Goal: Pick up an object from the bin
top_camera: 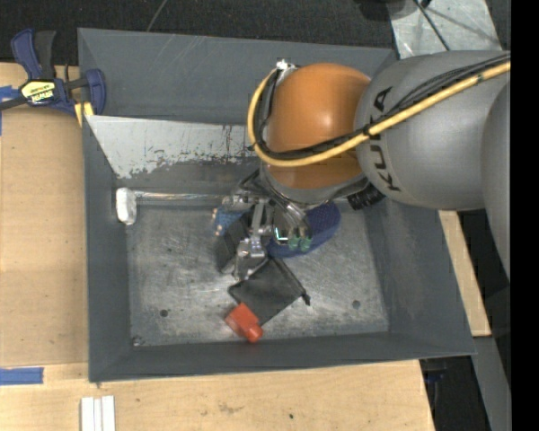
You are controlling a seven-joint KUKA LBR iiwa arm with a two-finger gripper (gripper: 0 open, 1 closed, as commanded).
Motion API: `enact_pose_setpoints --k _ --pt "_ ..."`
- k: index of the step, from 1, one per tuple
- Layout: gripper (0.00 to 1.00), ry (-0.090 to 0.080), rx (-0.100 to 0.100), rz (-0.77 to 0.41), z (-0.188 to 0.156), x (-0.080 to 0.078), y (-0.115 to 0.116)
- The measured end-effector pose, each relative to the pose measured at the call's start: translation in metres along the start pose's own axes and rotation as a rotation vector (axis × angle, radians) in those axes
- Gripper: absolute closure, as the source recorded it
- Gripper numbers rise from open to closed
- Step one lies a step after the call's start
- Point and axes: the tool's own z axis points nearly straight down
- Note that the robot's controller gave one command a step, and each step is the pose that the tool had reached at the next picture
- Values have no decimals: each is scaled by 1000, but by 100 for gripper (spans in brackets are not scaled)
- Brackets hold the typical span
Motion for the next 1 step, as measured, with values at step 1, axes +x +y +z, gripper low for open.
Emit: enact_pose_setpoints --k 1 --pt "0 -12 -1 -184 47 -28 -26"
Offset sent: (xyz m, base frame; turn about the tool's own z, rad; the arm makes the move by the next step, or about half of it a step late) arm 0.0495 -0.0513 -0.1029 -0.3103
